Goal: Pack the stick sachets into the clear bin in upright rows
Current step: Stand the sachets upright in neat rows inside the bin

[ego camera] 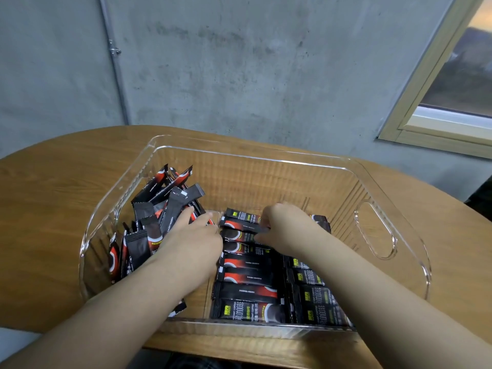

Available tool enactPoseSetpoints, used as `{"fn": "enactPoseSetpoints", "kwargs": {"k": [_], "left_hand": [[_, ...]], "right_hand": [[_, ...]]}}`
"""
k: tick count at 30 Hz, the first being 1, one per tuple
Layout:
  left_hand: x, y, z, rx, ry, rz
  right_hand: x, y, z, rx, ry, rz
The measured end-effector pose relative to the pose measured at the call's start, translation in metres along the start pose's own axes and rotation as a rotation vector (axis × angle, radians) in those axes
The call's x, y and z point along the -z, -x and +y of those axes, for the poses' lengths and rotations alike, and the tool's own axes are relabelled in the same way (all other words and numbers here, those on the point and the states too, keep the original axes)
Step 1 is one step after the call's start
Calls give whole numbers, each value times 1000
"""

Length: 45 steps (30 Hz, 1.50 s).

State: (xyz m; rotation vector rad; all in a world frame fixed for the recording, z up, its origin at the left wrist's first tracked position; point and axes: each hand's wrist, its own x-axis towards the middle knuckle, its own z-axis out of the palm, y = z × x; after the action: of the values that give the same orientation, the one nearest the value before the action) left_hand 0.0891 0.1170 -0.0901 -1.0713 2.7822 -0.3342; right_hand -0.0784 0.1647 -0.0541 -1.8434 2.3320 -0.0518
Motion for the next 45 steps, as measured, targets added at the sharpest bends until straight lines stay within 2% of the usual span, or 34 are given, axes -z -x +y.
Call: {"fn": "enactPoseSetpoints", "kwargs": {"k": [3,11,28,39,45], "left_hand": [[0,2,1,9,-23,2],[11,7,5,73,-31,-11],[12,4,4,65,-73,-152],[13,6,5,81,-67,-105],[13,7,4,68,-164,-154]], "right_hand": [[0,3,-6,55,37,-46],[-16,5,-1,95,4,51],[-18,5,11,26,-64,104],[-20,4,12,33,-88,142],[-21,5,11,36,-79,138]]}}
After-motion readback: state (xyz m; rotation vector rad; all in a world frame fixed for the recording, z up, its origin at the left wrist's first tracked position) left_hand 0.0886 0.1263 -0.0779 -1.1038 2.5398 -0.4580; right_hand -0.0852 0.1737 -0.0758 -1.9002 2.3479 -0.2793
